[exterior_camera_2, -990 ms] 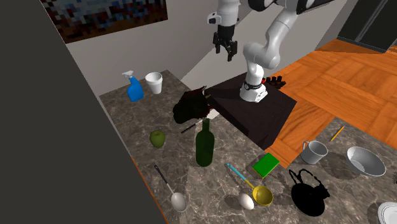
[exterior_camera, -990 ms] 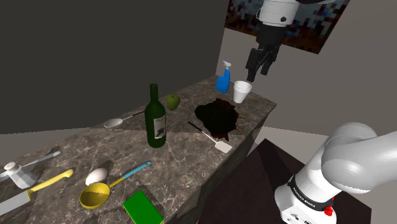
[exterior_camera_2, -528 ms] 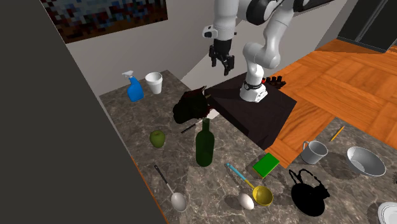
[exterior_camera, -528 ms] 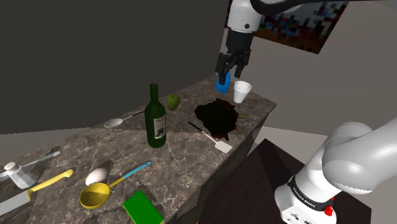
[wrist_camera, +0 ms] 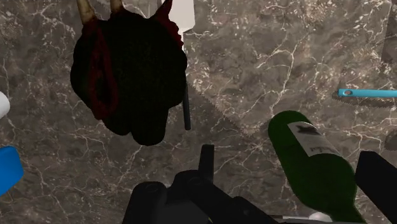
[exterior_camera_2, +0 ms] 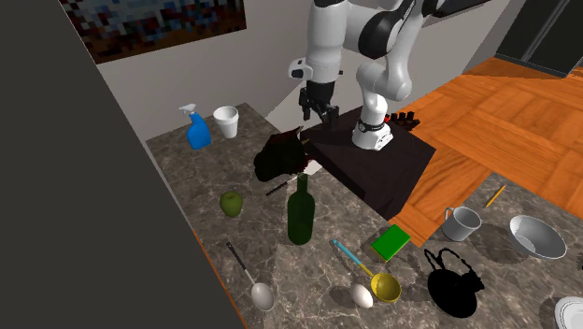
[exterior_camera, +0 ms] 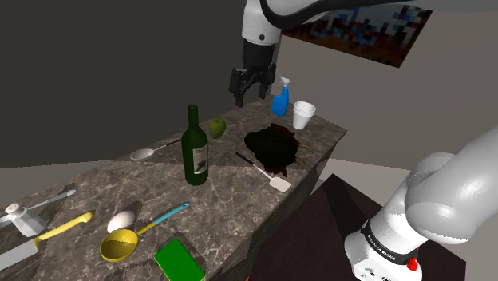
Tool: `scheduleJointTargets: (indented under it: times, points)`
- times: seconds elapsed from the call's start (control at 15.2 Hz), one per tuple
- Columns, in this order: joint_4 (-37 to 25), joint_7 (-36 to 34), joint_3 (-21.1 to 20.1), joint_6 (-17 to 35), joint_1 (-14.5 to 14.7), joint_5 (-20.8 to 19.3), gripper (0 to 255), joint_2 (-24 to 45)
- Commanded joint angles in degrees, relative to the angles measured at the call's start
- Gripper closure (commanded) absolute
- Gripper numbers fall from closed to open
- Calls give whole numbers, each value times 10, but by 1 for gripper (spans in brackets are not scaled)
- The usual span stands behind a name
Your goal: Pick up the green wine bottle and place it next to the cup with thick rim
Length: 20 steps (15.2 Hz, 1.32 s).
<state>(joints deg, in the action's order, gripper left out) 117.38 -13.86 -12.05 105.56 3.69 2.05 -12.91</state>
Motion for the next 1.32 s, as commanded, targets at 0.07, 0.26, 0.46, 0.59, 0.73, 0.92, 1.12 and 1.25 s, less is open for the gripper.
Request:
scheduleJointTargets:
  times: [0.07, 0.26, 0.46, 0.59, 0.73, 0.92, 1.12, 1.25]
  points:
    - [-41, -27, -18, 22, 7, -10, 0, 55]
    - [-94, -53, -32, 34, 15, -27, 0, 115]
    - [-155, -79, -43, 40, 27, -48, 0, 178]
    - [-201, -96, -48, 40, 37, -64, 0, 221]
    - [-250, -110, -51, 37, 48, -80, 0, 264]
    - [-233, -112, -50, 58, 49, -82, 0, 268]
    - [-217, -113, -49, 79, 48, -84, 0, 274]
    - [-210, -114, -48, 90, 48, -85, 0, 277]
